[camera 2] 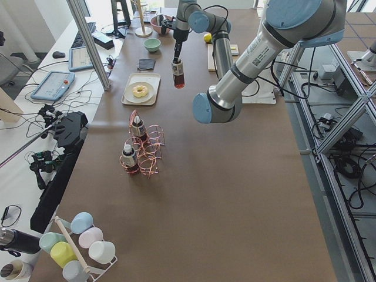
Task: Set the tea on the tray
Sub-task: 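Lift the tea bottle out of the rack with the left gripper, then carry the bottle toward the tray and set it on the table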
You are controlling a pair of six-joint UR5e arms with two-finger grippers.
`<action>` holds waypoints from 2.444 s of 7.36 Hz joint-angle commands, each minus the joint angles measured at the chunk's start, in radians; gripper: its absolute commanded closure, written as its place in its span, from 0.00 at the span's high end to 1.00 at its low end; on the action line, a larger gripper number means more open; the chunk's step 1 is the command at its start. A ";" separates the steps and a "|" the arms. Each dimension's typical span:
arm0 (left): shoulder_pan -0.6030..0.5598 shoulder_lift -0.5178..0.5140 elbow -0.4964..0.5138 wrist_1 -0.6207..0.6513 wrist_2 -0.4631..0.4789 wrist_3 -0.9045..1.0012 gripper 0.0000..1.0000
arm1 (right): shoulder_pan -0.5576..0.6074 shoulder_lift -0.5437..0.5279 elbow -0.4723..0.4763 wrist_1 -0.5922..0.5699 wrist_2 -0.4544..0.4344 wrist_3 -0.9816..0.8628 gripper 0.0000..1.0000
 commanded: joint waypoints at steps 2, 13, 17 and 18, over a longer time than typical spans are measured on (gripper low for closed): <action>0.112 -0.012 0.110 -0.145 0.090 -0.060 0.00 | -0.003 -0.001 0.000 0.000 0.000 0.000 1.00; 0.211 -0.004 0.135 -0.168 0.153 -0.077 0.00 | -0.003 -0.001 -0.009 0.000 0.000 0.000 1.00; 0.232 -0.001 0.133 -0.185 0.182 -0.099 0.00 | -0.003 -0.001 -0.007 0.000 0.000 0.000 1.00; 0.235 0.001 0.133 -0.185 0.182 -0.097 0.00 | -0.003 -0.001 -0.004 0.000 0.000 0.000 1.00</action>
